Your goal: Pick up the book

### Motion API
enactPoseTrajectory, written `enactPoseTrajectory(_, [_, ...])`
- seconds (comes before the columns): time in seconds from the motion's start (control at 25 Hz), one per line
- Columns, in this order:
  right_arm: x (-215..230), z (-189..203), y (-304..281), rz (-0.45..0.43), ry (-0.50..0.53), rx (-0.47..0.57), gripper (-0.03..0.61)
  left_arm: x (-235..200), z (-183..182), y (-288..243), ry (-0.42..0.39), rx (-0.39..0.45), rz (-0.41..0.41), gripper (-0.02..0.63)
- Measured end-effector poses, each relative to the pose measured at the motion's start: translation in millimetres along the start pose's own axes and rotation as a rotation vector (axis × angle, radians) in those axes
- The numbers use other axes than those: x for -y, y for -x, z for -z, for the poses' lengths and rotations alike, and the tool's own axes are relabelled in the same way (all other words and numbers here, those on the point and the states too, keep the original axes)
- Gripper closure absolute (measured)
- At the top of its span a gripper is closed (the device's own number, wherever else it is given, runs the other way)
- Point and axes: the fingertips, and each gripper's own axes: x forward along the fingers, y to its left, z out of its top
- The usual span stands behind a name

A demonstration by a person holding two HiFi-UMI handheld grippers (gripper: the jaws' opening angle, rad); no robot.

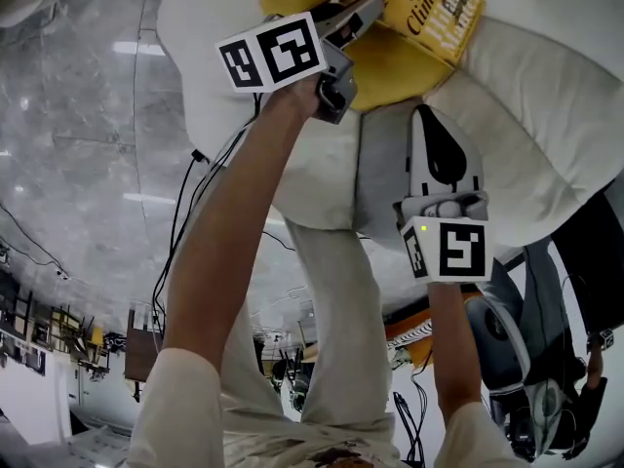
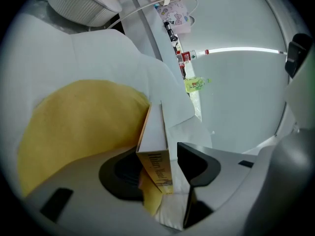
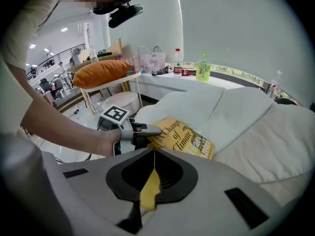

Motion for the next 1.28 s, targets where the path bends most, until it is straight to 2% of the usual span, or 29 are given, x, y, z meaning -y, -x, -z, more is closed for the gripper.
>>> enactPoseTrajectory(0.12, [5, 0, 1, 0.013, -0.005, 0.001, 0.554, -1, -5, -7, -0.012, 0.007, -0.019, 0.441])
enactPoseTrajectory(0.28, [8, -7, 5, 0.022, -0.005, 0.007, 0.554, 6, -13, -7, 0.019, 0.031, -0.006, 0.459])
enactPoseTrajectory(0.36, [8, -9, 9, 0.027, -0.005, 0.009, 0.554, 10, -12, -4, 0.022, 0.028, -0.012, 0.462])
enactPoseTrajectory(0.52, [6, -15, 12, 0.037, -0.017, 0.017, 0.555, 21, -12, 4, -0.032, 0.005, -0.025, 0.463])
enactPoseTrajectory(0.72, [2, -28, 20, 0.041, -0.024, 0.033, 0.555, 33, -22, 16, -0.006, 0.012, -0.028, 0.465])
enactPoseTrajectory(0.92, [4, -40, 30, 0.046, -0.03, 0.045, 0.554, 50, -34, 26, -0.035, 0.002, -0.028, 0.468])
enactPoseTrajectory(1.28, [8, -79, 72, 0.117, -0.095, 0.057, 0.555, 110, -54, 65, -0.066, -0.033, -0.026, 0.468])
